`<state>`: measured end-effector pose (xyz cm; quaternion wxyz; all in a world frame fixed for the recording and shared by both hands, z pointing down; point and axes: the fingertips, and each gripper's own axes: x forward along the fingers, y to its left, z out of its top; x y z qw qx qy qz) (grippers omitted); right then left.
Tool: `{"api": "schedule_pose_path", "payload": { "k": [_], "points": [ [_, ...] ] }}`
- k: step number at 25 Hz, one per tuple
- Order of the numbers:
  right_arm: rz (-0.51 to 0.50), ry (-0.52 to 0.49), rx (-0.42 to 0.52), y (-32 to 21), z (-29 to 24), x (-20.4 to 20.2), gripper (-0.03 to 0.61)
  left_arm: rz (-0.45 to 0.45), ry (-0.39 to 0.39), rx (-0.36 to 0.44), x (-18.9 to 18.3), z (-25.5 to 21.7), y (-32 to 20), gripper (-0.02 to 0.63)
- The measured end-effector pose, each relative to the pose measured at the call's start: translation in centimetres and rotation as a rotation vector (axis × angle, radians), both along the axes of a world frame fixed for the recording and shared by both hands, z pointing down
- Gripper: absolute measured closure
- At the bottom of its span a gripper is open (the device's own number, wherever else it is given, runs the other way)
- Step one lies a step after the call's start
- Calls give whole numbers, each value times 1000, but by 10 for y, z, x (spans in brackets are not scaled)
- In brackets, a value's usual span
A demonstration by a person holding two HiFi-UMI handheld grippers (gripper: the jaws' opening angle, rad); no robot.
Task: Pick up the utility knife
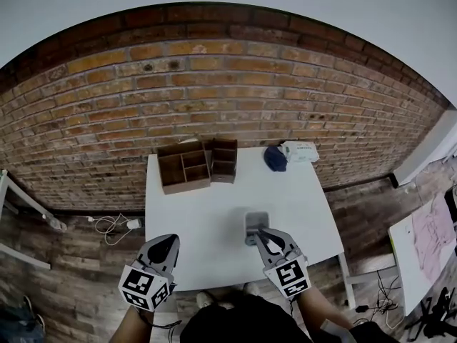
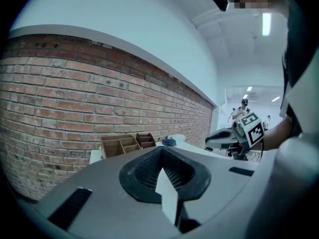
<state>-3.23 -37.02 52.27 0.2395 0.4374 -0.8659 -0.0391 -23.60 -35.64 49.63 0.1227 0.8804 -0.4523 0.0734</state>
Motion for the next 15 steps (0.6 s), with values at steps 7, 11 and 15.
{"api": "schedule_pose_path", "payload": {
  "k": [7, 11, 15],
  "points": [
    [-132, 181, -92, 4, 59, -13, 508, -47, -6, -37, -1, 11, 5, 623],
    [-152, 274, -157, 2, 88, -10, 482, -65, -16, -53, -2, 14, 7, 623],
    [-146, 334, -224, 3, 113, -10, 457, -64, -24, -59, 0, 14, 6, 623]
  ]
}}
